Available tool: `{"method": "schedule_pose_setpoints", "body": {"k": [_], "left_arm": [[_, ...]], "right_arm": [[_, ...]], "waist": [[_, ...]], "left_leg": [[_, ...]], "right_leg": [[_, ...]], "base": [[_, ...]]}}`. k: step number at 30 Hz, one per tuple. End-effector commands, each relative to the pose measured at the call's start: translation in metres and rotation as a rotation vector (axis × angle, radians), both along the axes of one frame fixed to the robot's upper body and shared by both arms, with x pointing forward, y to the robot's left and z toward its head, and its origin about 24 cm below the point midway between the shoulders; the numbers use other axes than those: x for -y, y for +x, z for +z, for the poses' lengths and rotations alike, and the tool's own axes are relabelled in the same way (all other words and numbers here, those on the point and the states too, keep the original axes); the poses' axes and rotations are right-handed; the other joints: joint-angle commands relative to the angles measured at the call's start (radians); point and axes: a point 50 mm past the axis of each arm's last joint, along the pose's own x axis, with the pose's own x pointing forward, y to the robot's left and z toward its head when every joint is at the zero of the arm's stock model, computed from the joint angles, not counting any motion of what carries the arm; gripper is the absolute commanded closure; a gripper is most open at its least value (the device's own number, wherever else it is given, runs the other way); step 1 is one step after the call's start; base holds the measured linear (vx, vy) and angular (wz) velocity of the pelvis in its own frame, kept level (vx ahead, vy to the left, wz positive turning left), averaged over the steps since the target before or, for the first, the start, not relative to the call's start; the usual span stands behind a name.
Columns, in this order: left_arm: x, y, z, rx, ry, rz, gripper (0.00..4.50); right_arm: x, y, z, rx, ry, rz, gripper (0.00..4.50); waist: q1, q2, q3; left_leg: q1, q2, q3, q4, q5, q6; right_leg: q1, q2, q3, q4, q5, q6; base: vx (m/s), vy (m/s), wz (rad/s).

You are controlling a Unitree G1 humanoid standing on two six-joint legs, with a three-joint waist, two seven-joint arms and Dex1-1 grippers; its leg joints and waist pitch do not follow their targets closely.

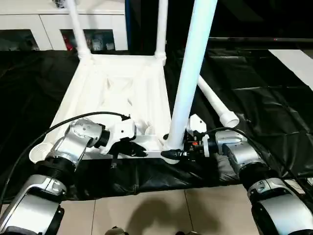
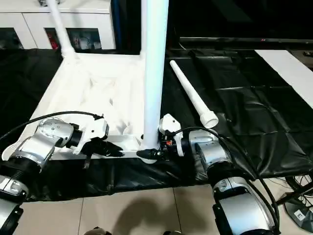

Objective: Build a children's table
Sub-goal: Rotate leg to tighten

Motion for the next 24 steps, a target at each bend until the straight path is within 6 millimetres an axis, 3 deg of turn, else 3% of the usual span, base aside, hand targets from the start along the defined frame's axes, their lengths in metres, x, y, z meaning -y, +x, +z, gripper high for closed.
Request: {"method": "schedule_pose_setpoints", "body": {"k": [1, 4, 7, 9, 10, 11, 12, 13, 16, 20, 22, 23, 24], "left_arm": [[0.016, 0.003, 0.005, 0.031, -0.006, -0.058, 4.5], [0.015, 0.006, 0.005, 0.033, -0.029, -0.008, 4.5], [0.015, 0.008, 0.004, 0.044, -0.024, 0.035, 4.5], [0.02, 0.018, 0.007, 0.08, -0.058, 0.19, 4.5], [0.023, 0.02, 0.008, 0.092, -0.07, 0.233, 4.5], [0.025, 0.021, 0.008, 0.098, -0.077, 0.254, 4.5], [0.029, 0.023, 0.008, 0.112, -0.083, 0.292, 4.5], [0.029, 0.023, 0.008, 0.113, -0.083, 0.294, 4.5], [0.042, 0.023, 0.008, 0.112, -0.113, 0.353, 4.5], [0.062, 0.017, 0.005, 0.128, -0.134, 0.359, 4.5], [0.067, 0.015, 0.004, 0.134, -0.134, 0.356, 4.5], [0.068, 0.015, 0.004, 0.134, -0.134, 0.356, 4.5], [0.067, 0.015, 0.004, 0.14, -0.132, 0.353, 4.5]], "right_arm": [[-0.019, -0.007, -0.004, -0.039, -0.014, 0.111, 1.73], [-0.019, -0.005, -0.006, -0.054, 0.01, 0.037, 1.77], [-0.02, -0.003, -0.007, -0.052, 0.014, -0.026, 1.77], [-0.023, 0.011, -0.01, 0.002, 0.009, -0.29, 1.78], [-0.024, 0.015, -0.011, 0.012, 0.009, -0.386, 1.78], [-0.025, 0.017, -0.012, 0.015, 0.009, -0.439, 1.78], [-0.027, 0.021, -0.013, 0.009, 0.013, -0.534, 1.79], [-0.027, 0.021, -0.013, 0.009, 0.013, -0.54, 1.79], [-0.037, 0.022, -0.017, 0.006, 0.008, -0.652, 1.8], [-0.054, 0.022, -0.019, -0.015, 0.026, -0.768, 1.8], [-0.06, 0.021, -0.018, 0.027, 0.024, -0.76, 1.8], [-0.061, 0.021, -0.017, 0.045, 0.018, -0.758, 1.24], [-0.059, 0.022, -0.016, 0.059, 0.023, -0.757, 1.1]], "waist": [[0.0, 0.005, -0.077], [-0.001, 0.005, -0.076], [-0.003, 0.006, -0.072], [-0.01, 0.003, -0.068], [-0.014, 0.009, -0.067], [-0.018, 0.006, -0.066], [-0.031, 0.002, -0.067], [-0.031, 0.002, -0.067], [-0.052, 0.005, -0.066], [-0.061, 0.002, -0.066], [-0.064, 0.005, -0.067], [-0.064, 0.005, -0.066], [-0.063, 0.006, -0.068]], "left_leg": [[0.007, 0.031, -0.001, -0.068, -0.27, 0.032], [0.005, 0.031, -0.001, -0.068, -0.268, 0.034], [0.009, 0.03, -0.002, -0.07, -0.302, 0.021], [0.014, 0.028, -0.005, -0.07, -0.323, 0.001], [0.02, 0.024, -0.009, -0.069, -0.343, -0.016], [0.02, 0.021, -0.01, -0.068, -0.353, -0.017], [0.01, 0.018, -0.017, -0.069, -0.358, -0.018], [0.01, 0.018, -0.017, -0.069, -0.358, -0.018], [0.018, 0.016, -0.019, -0.062, -0.415, -0.009], [0.011, 0.016, -0.019, -0.063, -0.404, 0.006], [0.013, 0.015, -0.019, -0.063, -0.413, 0.006], [0.013, 0.015, -0.018, -0.063, -0.416, 0.008], [0.012, 0.015, -0.017, -0.064, -0.412, 0.013]], "right_leg": [[0.053, -0.063, 0.058, -0.062, -0.379, -0.189], [0.054, -0.063, 0.057, -0.062, -0.376, -0.192], [0.05, -0.064, 0.055, -0.07, -0.444, -0.171], [0.043, -0.065, 0.054, -0.077, -0.501, -0.151], [0.041, -0.069, 0.049, -0.085, -0.565, -0.128], [0.041, -0.068, 0.045, -0.092, -0.594, -0.112], [0.049, -0.069, 0.035, -0.099, -0.631, -0.078], [0.049, -0.069, 0.035, -0.099, -0.631, -0.078], [0.037, -0.066, 0.029, -0.109, -0.639, -0.075], [0.037, -0.065, 0.031, -0.106, -0.625, -0.08], [0.035, -0.064, 0.031, -0.108, -0.621, -0.077], [0.034, -0.063, 0.031, -0.108, -0.616, -0.078], [0.035, -0.064, 0.035, -0.105, -0.597, -0.085]], "base": [[0.0, 0.0, 0.0], [0.0, 0.0, 0.0], [0.0, 0.0, 0.0], [0.0, 0.0, 0.0], [0.0, 0.0, 0.0], [0.0, 0.0, 0.0], [0.0, 0.0, 0.0], [0.0, 0.0, 0.0], [0.0, 0.0, 0.0], [0.0, 0.0, 0.0], [0.0, 0.0, 0.0], [0.0, 0.0, 0.0], [0.0, 0.0, 0.0]]}}
